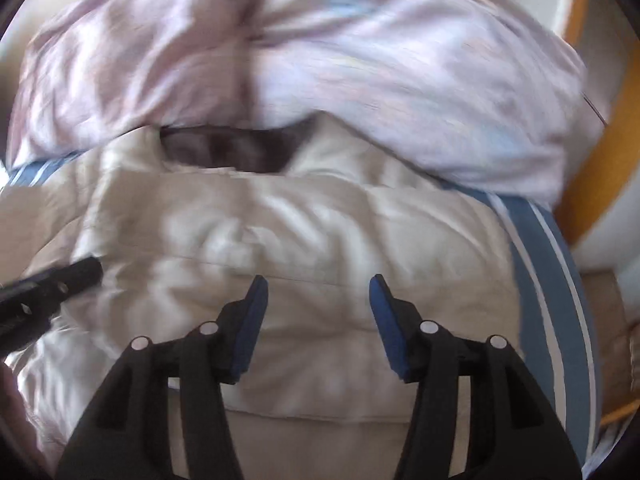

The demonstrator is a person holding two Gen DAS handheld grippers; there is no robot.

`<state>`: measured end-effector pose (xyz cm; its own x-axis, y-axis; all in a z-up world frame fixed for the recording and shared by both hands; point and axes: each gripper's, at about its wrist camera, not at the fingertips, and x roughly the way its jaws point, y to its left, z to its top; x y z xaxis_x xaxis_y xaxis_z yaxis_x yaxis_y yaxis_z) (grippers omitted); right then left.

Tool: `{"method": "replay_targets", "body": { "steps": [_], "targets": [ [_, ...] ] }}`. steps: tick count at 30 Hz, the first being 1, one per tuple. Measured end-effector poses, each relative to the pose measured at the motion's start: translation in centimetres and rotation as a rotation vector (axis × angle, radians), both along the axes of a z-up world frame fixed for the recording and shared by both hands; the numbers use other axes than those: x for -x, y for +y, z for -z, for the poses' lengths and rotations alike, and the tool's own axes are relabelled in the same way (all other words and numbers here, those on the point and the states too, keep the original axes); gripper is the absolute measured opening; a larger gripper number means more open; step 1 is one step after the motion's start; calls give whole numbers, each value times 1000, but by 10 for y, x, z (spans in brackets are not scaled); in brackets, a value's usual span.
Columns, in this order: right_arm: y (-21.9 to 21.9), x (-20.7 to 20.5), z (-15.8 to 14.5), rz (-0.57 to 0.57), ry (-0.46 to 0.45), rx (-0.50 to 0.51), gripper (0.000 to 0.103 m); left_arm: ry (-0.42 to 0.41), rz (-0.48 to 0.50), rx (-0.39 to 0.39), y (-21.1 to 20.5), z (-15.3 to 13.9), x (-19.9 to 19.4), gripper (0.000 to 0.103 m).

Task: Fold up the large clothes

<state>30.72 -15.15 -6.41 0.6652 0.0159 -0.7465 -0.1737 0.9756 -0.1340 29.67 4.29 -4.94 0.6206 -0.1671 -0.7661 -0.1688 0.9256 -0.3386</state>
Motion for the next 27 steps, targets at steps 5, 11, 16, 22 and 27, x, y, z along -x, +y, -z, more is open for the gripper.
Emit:
{"method": "replay_targets", "body": {
  "steps": [5, 11, 16, 22, 27],
  "targets": [
    [48, -6, 11, -77, 30, 54, 54, -86, -26, -20, 40, -26, 47, 75],
    [93, -3, 42, -81, 20, 309, 54, -110, -63, -1, 92, -29, 106, 76],
    [62, 7, 21, -45, 44, 78, 64, -68, -201, 73, 157, -10, 161, 76],
    [46, 32, -7, -39, -6, -31, 71, -27, -469, 195, 235, 19, 212, 76],
    [44, 43, -21, -43, -5, -75, 72, -27, -639, 334, 276, 38, 236, 74]
  ]
}}
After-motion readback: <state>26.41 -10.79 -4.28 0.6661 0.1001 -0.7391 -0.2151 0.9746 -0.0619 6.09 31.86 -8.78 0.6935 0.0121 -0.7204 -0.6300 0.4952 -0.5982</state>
